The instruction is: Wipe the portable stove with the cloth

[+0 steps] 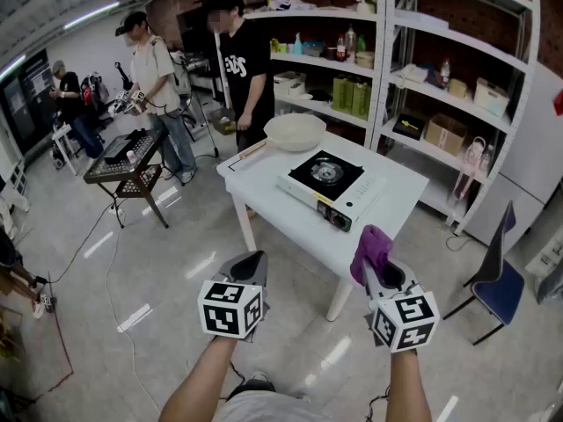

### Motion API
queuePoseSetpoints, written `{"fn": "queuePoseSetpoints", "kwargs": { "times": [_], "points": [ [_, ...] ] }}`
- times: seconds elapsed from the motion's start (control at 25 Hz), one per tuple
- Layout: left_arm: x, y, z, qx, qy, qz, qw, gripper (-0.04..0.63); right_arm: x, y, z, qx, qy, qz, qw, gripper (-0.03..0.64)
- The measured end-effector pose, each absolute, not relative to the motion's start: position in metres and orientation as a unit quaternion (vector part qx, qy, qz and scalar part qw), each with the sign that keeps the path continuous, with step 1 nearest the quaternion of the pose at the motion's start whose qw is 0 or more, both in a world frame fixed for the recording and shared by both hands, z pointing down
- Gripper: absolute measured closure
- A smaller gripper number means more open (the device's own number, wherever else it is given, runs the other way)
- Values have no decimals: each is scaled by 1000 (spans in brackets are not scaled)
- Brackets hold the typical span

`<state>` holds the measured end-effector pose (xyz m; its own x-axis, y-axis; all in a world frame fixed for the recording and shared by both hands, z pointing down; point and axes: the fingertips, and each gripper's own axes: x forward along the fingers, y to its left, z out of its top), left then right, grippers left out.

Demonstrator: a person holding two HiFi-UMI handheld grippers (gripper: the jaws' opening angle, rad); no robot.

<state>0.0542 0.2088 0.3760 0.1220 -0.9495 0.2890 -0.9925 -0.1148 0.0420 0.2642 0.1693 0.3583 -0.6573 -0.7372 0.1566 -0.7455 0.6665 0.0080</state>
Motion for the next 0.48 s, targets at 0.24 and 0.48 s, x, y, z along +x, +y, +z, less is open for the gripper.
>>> {"fn": "queuePoseSetpoints", "kwargs": {
  "times": [0.24,0.48],
  "points": [
    [53,197,376,744,-651,97,113,592,257,159,358,406,-910,34,75,551],
    [41,168,386,753,-640,99,118,592,241,135,366,408,-908,41,80,551]
  ]
}}
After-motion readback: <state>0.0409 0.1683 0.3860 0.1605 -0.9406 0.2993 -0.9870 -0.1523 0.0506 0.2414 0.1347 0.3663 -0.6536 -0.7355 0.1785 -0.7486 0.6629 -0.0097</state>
